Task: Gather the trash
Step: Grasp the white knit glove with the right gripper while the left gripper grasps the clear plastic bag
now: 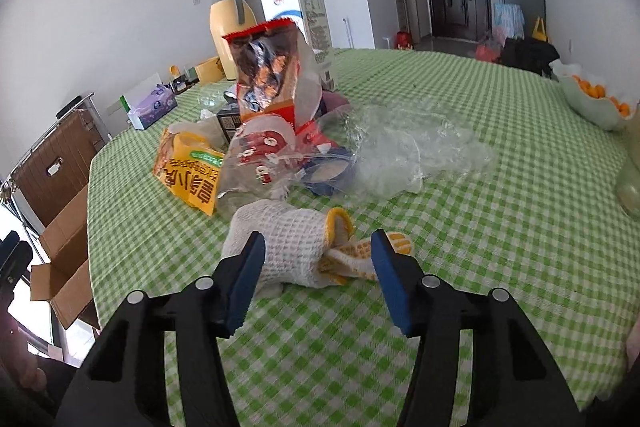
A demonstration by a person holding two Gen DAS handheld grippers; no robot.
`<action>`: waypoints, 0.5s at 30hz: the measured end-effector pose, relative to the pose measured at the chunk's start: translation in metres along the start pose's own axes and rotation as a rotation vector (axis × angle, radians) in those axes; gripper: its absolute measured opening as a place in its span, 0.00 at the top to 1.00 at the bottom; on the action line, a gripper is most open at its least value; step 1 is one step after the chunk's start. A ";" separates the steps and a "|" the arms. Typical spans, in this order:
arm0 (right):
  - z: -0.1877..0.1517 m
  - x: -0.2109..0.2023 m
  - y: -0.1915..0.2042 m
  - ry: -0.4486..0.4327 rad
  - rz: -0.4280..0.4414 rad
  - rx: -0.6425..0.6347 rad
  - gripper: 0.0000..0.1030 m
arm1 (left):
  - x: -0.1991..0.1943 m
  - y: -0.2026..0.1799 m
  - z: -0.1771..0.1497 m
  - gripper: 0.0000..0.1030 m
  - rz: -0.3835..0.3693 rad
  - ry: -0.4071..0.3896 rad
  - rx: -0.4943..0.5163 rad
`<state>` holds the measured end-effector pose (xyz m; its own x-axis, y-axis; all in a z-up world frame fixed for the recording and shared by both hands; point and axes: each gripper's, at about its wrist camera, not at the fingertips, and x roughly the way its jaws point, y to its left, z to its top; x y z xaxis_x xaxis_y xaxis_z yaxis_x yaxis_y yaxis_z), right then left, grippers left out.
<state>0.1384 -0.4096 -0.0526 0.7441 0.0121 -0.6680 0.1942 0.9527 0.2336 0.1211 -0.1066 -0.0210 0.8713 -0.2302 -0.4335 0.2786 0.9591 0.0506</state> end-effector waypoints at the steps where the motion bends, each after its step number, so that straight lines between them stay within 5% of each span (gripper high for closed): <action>1: 0.000 0.008 -0.002 0.027 0.014 0.017 0.48 | 0.007 -0.006 0.005 0.07 -0.018 0.002 0.011; 2: -0.001 0.013 -0.003 0.052 0.047 0.031 0.52 | 0.013 -0.013 0.010 0.07 -0.038 0.005 0.022; 3: -0.004 0.012 -0.004 0.066 0.085 0.036 0.75 | 0.018 -0.019 0.015 0.07 -0.055 0.006 0.030; 4: -0.006 0.007 -0.003 0.072 0.104 0.034 0.84 | 0.023 -0.027 0.021 0.07 -0.083 0.003 0.040; 8: -0.013 -0.041 -0.007 0.022 0.018 -0.036 0.86 | 0.045 -0.068 0.045 0.07 -0.233 -0.007 0.099; 12: 0.005 -0.099 -0.045 -0.154 -0.156 0.029 0.86 | 0.075 -0.127 0.070 0.07 -0.437 0.004 0.132; 15: 0.018 -0.125 -0.066 -0.241 -0.231 0.050 0.86 | 0.104 -0.181 0.081 0.07 -0.502 0.062 0.188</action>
<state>0.0438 -0.4797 0.0279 0.8057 -0.2800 -0.5220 0.4019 0.9057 0.1345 0.1944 -0.3173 -0.0027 0.5887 -0.6373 -0.4973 0.7270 0.6864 -0.0191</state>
